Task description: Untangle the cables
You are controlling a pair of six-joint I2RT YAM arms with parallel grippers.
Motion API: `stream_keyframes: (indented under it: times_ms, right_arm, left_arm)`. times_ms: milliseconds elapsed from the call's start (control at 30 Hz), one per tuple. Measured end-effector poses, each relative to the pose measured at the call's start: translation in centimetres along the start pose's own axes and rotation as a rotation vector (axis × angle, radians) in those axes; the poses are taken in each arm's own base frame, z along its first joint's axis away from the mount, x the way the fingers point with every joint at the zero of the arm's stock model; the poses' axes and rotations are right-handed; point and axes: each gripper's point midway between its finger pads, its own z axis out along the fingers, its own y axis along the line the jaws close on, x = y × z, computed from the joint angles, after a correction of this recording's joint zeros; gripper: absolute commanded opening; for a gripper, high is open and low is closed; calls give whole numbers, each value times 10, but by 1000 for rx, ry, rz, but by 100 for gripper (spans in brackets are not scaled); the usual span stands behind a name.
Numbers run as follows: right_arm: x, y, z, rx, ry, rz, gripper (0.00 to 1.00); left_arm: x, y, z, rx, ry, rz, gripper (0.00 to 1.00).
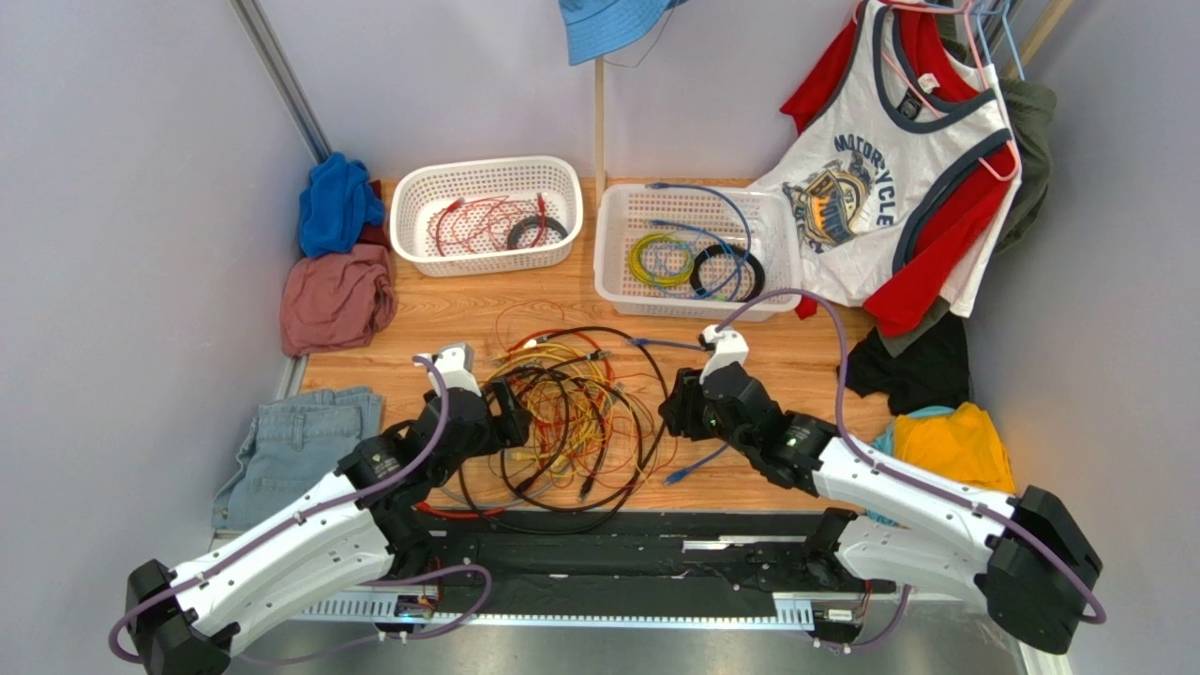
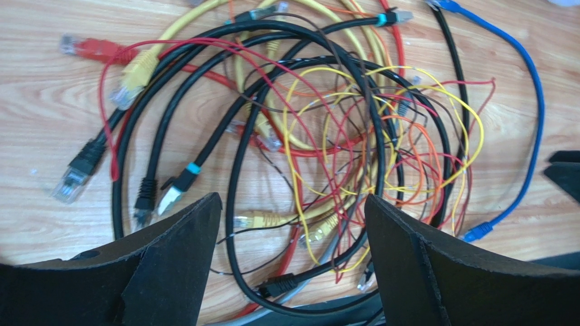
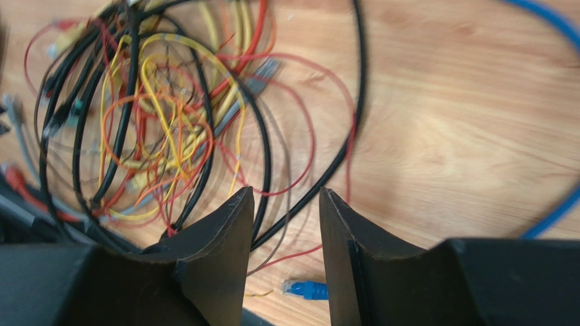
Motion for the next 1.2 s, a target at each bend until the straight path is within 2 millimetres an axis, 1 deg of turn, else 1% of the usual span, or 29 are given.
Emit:
stream_keyframes:
  times_ms: [133,233,300,400,467,533,633,733,867,900,933,967,1000,1033,1067,1133,1200]
  right_arm:
    - [-20,-20,-12,106,-107,67,42]
    - [-24,-38,-22,176,-175,158,41]
    - [-19,-52,-27,213,-208,242,40]
    - [-6,-71,-32,249,-235,350,39]
    - [-1,-77,-34,254,-243,387,37]
    - [0,-78,-35,249,-249,404,36]
    - [-1,-76,-36,239,-252,409,35]
    - [2,-73,-35,226,-234,402,34]
    - [5,-68,-34,199,-209,378,33]
    - [5,-66,-34,190,-202,369,33]
    - [6,-65,-34,181,-196,361,33]
    - [6,-63,-34,172,-192,353,33]
    - [5,-59,-34,153,-189,338,33]
    - [5,-59,-34,152,-189,337,33]
    - [4,-57,-33,139,-188,328,33]
    - [2,-52,-31,119,-186,310,33]
    - [4,-50,-27,110,-176,292,33]
  left_arm:
    - [-6,5,-3,-17,-26,-33,86]
    - [-12,4,-6,-2,-52,-61,86]
    - [-14,4,-8,7,-64,-74,86]
    - [-13,5,-8,9,-67,-87,86]
    - [-12,7,-7,4,-67,-92,82]
    - [-12,10,-7,-3,-73,-104,79]
    - [-18,17,-5,-27,-91,-144,78]
    - [-23,32,1,-88,-96,-192,76]
    - [-34,60,5,-185,-123,-295,75]
    - [-38,66,4,-196,-144,-326,73]
    - [-42,69,2,-193,-165,-355,67]
    - [-45,71,1,-187,-182,-377,65]
    - [-48,71,0,-171,-195,-394,64]
    - [-51,62,2,-117,-199,-396,63]
    - [-51,60,3,-104,-196,-394,63]
    - [-45,45,13,-30,-149,-382,65]
    - [-33,28,27,40,-54,-355,66]
